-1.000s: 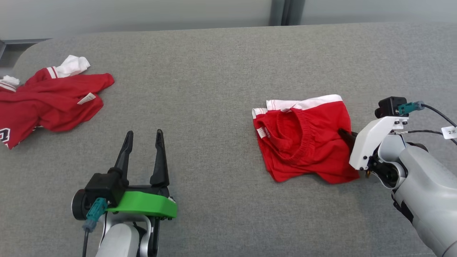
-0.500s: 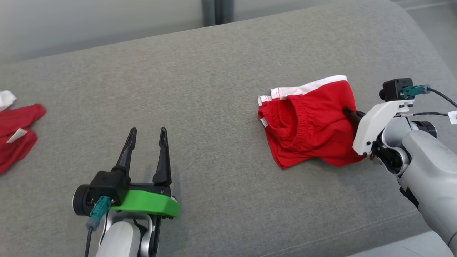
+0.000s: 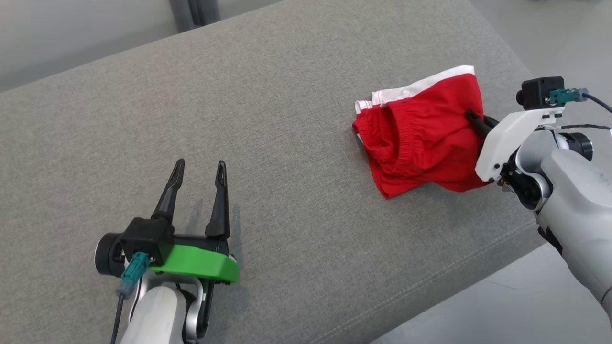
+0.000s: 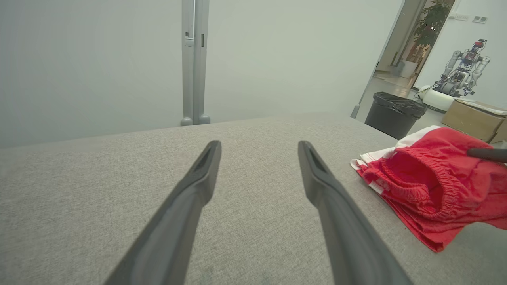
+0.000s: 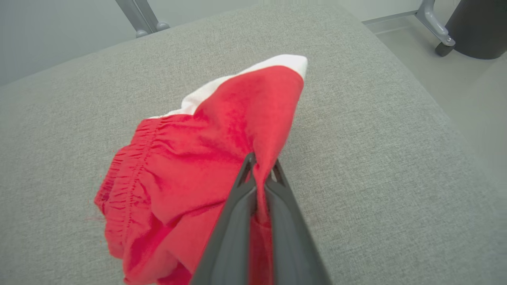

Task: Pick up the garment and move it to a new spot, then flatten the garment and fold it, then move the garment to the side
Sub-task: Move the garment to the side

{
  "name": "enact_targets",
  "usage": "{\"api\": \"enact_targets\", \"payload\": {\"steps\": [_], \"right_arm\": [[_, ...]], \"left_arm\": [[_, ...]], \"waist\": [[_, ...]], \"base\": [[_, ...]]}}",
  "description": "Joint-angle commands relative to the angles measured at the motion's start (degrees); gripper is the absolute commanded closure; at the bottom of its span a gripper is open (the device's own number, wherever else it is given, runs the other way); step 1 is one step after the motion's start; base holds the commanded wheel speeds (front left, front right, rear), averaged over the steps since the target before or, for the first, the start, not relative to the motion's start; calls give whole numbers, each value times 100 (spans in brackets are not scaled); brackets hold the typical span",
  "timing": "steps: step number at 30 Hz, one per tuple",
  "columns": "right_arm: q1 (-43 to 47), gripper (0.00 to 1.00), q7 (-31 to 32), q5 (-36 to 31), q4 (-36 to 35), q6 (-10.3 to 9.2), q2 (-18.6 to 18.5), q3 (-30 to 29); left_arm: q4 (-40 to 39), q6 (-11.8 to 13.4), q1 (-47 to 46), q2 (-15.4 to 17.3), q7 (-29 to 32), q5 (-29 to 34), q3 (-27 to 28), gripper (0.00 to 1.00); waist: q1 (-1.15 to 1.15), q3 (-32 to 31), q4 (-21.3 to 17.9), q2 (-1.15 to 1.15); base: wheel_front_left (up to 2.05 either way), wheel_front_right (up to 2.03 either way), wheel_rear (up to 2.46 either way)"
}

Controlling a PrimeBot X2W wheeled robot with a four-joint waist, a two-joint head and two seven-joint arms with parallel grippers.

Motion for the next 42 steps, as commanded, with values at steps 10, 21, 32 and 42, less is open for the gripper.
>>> {"api": "enact_targets", "payload": {"steps": [10, 21, 32, 42], "right_arm": [[-679, 100, -586, -180, 651, 0, -81, 132], [-1236, 100, -1182, -383, 1518, -1, -475, 131], [-1541, 65, -1594, -755, 2232, -1, -611, 221], [-1359, 0, -1753, -1053, 2353, -1, -770, -123]], "left_arm": [[-170, 29, -264, 179, 122, 75, -36, 0], [-633, 76, -402, 365, 301, 168, -80, 0], [-992, 114, -507, 466, 491, 288, -218, 0], [-1020, 134, -517, 490, 530, 254, -301, 0]], "waist": [[0, 489, 140, -1], [0, 1044, 449, -1], [0, 1410, 596, -1], [0, 1352, 590, -1]], "base": [[0, 0, 0], [0, 0, 0], [0, 0, 0], [0, 0, 0]]}}
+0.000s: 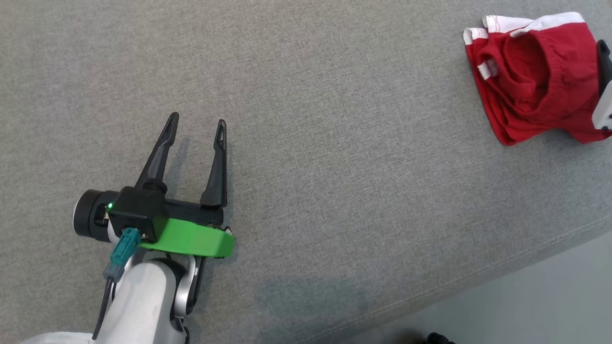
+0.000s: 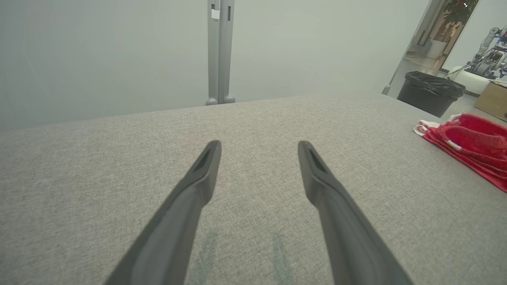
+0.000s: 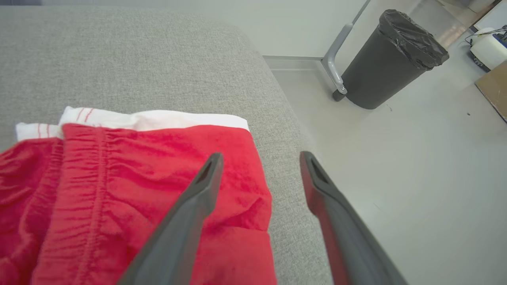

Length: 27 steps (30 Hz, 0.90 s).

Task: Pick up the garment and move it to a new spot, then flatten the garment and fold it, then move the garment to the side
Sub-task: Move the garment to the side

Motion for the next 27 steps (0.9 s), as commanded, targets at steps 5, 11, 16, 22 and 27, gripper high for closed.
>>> {"api": "enact_targets", "payload": {"steps": [5, 11, 16, 22, 27], "right_arm": [[63, 0, -58, -138, 17, -2, 88, -161], [-35, 0, -76, -249, -246, -1, 214, -205], [204, 0, -76, -353, -839, -2, 134, -403], [575, 0, -77, -586, -1325, -1, 121, -722], [1103, 0, -77, -811, -1799, -1, 237, -1229]], "left_arm": [[113, 35, -4, 28, -54, -52, -24, 0], [329, 87, 61, -29, -175, -147, 30, 0], [591, 146, 147, -96, -301, -300, 152, 0], [942, 210, 275, -154, -417, -469, 311, 0], [1233, 265, 455, -211, -499, -608, 504, 0]], "waist": [[0, -219, -28, 0], [0, -600, -6, 0], [0, -1003, 93, 0], [0, -1401, 268, 0], [0, -1752, 483, 0]], "base": [[0, 0, 0], [0, 0, 0], [0, 0, 0], [0, 0, 0], [0, 0, 0]]}}
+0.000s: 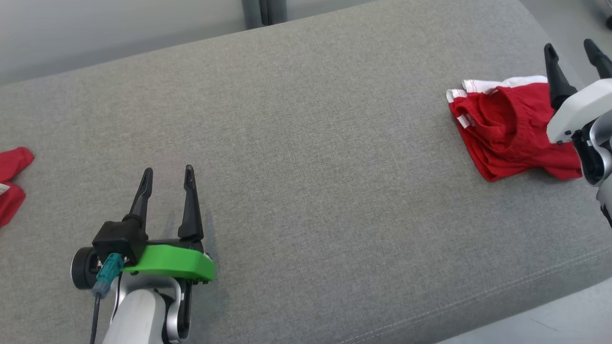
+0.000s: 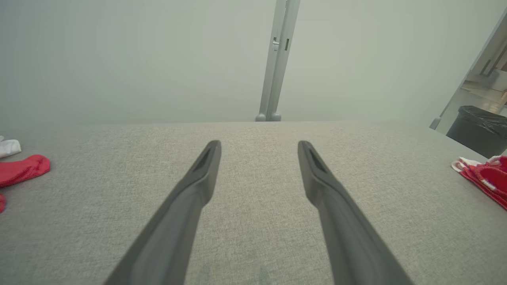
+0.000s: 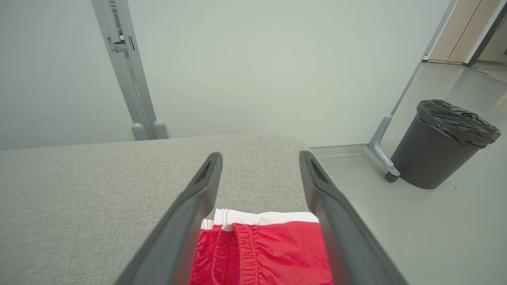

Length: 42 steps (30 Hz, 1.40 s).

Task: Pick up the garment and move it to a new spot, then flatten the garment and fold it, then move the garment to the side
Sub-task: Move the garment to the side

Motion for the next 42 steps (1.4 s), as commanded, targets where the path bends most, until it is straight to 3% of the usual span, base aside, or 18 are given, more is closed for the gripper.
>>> {"api": "enact_targets", "payload": {"steps": [1, 10, 26, 33, 42], "right_arm": [[218, 0, -15, -93, -152, 0, 57, -149], [1505, 0, -16, -911, -1275, 0, 720, -1243], [3566, 0, 372, -2313, -3543, 0, 2159, -2098], [4168, 0, 493, -2576, -4127, -1, 2455, -2210], [4615, 0, 483, -2463, -4434, 0, 2501, -2150]], "left_arm": [[61, 36, 117, -8, -32, -51, 85, 0], [115, 105, 539, -54, -65, -31, 508, 0], [-8, -54, 1165, -245, -63, 67, 714, 0], [74, -120, 1194, -288, -63, 55, 610, 0], [100, -170, 1213, -321, -64, 36, 586, 0]], "waist": [[0, -365, 290, 0], [0, -787, 636, 0], [0, -1172, 1020, 0], [0, -1252, 1149, 0], [0, -1332, 1177, 0]], "base": [[0, 0, 0], [0, 0, 0], [0, 0, 0], [0, 0, 0], [0, 0, 0]]}}
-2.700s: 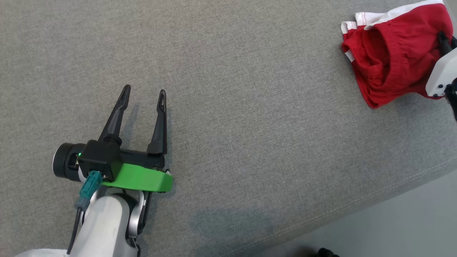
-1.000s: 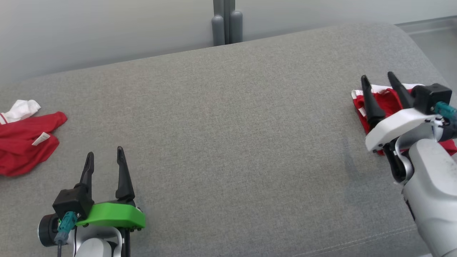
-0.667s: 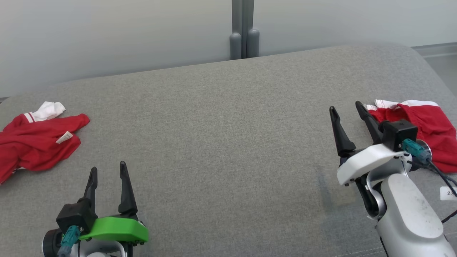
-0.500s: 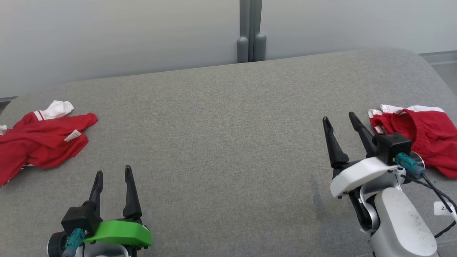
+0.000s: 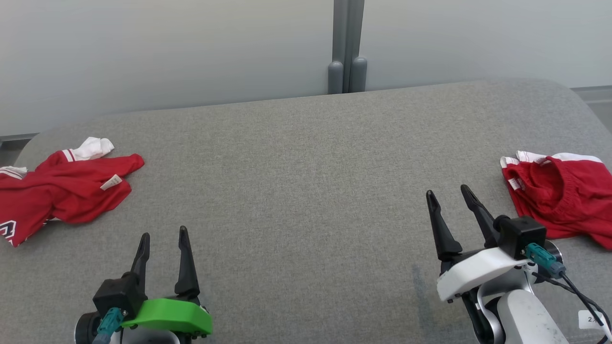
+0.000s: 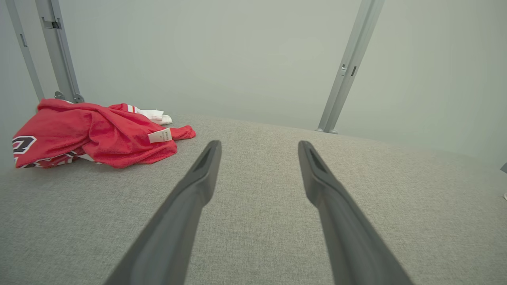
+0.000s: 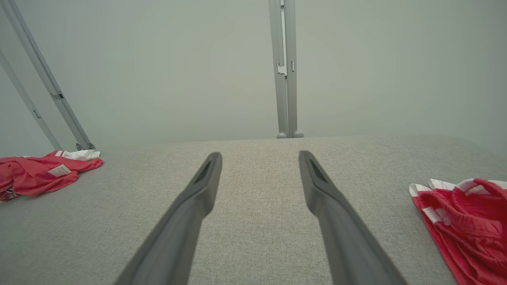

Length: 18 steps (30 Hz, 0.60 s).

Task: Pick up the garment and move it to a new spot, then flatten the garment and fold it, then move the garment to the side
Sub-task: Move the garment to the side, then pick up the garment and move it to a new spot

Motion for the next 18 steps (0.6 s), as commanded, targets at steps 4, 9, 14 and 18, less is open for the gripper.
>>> {"api": "enact_targets", "payload": {"steps": [4, 9, 14, 18], "right_arm": [[156, 0, -55, 95, -75, -1, -8, 36], [224, 0, -71, 156, -92, -2, -8, 60], [242, 0, -68, 175, -123, -1, -7, 70], [248, 0, -82, 203, -139, -2, -7, 53]], "left_arm": [[18, -40, 89, 3, -18, 8, -4, 0], [53, -56, 96, -5, -18, 29, -20, 0], [63, -61, 85, -9, -18, 40, -30, 0], [75, -74, 59, -11, -18, 45, -32, 0]], "waist": [[0, -21, -15, 0], [0, -38, -17, 0], [0, -39, 2, 0], [0, -36, 34, 0]], "base": [[0, 0, 0], [0, 0, 0], [0, 0, 0], [0, 0, 0]]}}
